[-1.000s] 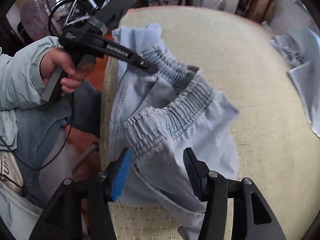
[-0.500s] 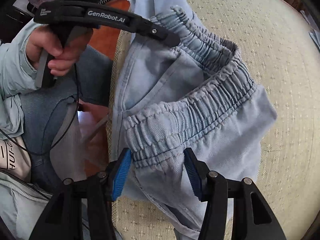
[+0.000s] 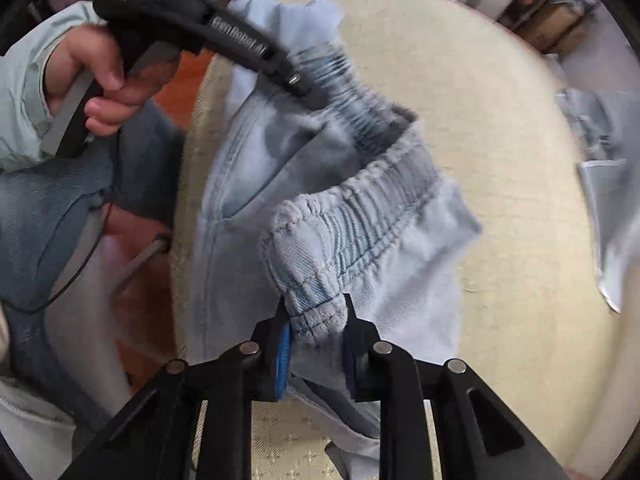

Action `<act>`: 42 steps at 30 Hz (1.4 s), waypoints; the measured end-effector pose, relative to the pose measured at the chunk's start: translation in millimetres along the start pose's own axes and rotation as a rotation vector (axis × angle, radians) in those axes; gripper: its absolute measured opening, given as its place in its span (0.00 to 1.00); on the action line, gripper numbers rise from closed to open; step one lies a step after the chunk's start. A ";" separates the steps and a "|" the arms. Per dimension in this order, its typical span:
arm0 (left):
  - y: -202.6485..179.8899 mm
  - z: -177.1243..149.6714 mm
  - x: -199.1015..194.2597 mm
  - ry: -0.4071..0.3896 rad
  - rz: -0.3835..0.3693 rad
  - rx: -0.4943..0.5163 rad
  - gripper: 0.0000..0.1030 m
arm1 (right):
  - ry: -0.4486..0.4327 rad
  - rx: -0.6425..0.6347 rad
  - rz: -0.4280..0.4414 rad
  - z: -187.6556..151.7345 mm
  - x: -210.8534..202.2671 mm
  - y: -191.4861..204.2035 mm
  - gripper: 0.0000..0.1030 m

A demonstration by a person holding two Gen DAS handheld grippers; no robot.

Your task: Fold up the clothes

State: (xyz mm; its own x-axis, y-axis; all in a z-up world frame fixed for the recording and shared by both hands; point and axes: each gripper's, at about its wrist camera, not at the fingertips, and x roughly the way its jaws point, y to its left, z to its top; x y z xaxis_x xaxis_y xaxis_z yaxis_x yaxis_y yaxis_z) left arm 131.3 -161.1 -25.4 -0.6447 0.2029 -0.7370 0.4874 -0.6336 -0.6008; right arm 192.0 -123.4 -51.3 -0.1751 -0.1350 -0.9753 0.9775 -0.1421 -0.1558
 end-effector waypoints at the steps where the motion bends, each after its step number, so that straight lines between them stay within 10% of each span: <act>1: 0.3 0.1 -0.9 -0.003 -0.003 0.001 0.14 | -0.022 0.030 -0.029 -3.4 -5.1 -3.5 0.21; 20: -62.9 -2.1 -67.9 -0.236 0.011 0.245 0.14 | -0.544 0.753 -0.441 -133.9 -128.5 -43.5 0.19; 42: -302.4 78.9 -358.3 -0.728 -0.052 0.624 0.13 | -1.010 0.771 -0.827 -123.0 -453.0 8.5 0.18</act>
State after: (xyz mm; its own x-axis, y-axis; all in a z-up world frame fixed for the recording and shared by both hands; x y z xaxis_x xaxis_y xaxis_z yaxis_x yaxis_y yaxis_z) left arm 168.5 -101.2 444.8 -0.9669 -0.1385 -0.2145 0.1820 -0.9630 -0.1989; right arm 294.1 57.2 369.8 -0.9453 -0.3126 -0.0933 0.3241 -0.9325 -0.1594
